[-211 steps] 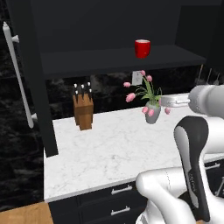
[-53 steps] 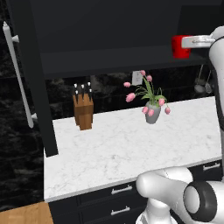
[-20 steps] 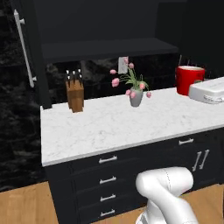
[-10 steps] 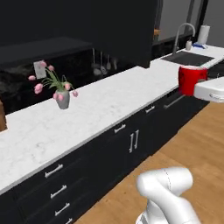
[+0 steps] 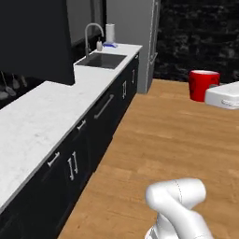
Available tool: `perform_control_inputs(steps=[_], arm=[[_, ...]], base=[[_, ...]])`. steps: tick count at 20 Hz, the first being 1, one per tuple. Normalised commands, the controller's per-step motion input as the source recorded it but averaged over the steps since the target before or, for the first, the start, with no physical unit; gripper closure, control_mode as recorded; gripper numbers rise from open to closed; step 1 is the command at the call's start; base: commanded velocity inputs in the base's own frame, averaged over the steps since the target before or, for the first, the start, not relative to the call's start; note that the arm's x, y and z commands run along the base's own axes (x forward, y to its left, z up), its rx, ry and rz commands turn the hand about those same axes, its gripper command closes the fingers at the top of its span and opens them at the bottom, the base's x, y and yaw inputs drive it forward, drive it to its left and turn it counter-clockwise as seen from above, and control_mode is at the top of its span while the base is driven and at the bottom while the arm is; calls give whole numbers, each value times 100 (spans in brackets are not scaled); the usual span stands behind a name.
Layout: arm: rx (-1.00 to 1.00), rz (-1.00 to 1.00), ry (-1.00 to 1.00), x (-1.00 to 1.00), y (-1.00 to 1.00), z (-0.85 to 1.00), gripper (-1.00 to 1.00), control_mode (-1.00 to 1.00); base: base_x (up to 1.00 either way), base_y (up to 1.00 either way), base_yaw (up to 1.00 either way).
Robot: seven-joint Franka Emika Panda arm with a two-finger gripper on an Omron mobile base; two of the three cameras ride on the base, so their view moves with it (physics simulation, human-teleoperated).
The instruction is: Gather all objects into one cabinet and sort the glasses and bowls to opposite sides.
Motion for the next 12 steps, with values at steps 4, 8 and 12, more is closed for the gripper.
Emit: perform_control_inputs(steps=[4,8,12], arm=[[0,0,0,0,0,0,100,100],[0,0,0,0,0,0,100,100],[0,0,0,0,0,0,100,100]], base=[[28,-33,-75],[75,-16,-60],[100,0,-39]])
